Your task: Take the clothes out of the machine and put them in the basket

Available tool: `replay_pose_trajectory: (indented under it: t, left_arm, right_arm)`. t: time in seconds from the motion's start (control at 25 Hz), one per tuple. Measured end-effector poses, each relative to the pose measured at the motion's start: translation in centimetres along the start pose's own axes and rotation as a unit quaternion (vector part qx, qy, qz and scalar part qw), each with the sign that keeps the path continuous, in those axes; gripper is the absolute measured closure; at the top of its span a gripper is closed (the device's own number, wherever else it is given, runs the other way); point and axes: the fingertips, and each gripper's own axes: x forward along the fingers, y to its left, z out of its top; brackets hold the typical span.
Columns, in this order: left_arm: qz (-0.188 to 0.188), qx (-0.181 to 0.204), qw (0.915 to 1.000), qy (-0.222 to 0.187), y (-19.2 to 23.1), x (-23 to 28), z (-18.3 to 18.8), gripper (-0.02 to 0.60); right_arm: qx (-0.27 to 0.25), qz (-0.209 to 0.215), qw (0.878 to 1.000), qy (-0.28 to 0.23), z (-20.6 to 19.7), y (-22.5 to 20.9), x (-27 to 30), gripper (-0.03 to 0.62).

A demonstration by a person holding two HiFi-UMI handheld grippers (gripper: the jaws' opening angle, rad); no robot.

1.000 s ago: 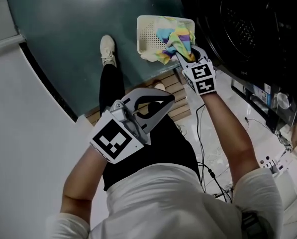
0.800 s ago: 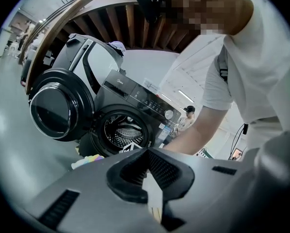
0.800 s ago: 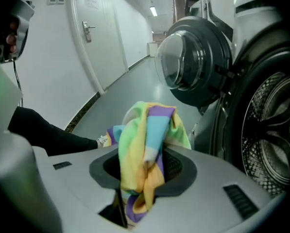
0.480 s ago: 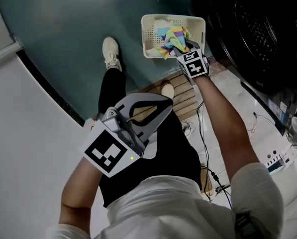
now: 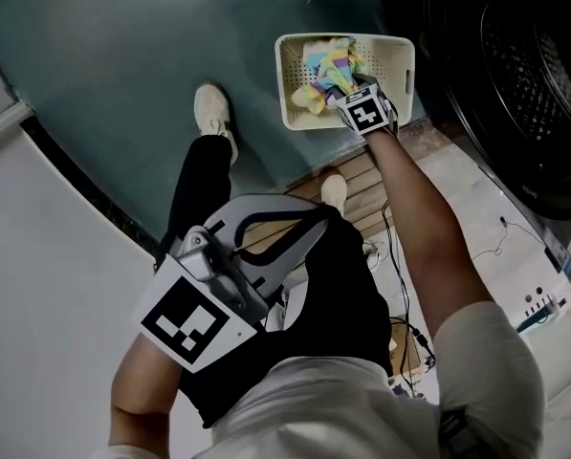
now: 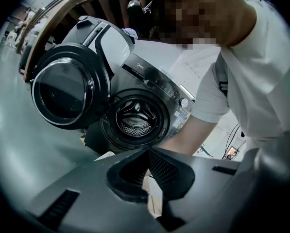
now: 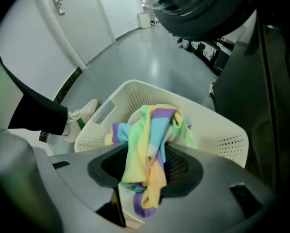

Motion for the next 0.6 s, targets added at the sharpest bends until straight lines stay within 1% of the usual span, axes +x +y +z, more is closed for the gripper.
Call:
replay_pose_trajectory:
  t: [0.08,0.24,0.4,0.6]
  left_arm:
    - [-0.004,0.004,1.0,-0.001,0.5,0.3,-0.2,0.584]
    - [-0.003,0.009,0.9999,-0.006,0.6,0.3,0.0,0.584]
    - [-0.002,0.012,0.9999,-0.011,-0.8,0.0,1.1,0.584]
    - [0.002,0.034,0.9991,-0.025,-4.0,-0.2,3.6,0.584]
  right_arm:
    - [0.008,0.004,1.0,0.004,-0.2,-0.4,1.2,0.404]
    - [0.022,-0.008,1.0,-0.004,-0.3,-1.1,0.8,0.404]
    - [0.027,-0.008,0.999,-0.024,0.4,-0.3,-2.2,0.404]
    - [0.023,-0.014,0.998,-0.051,1.1,0.2,-7.4,0.405]
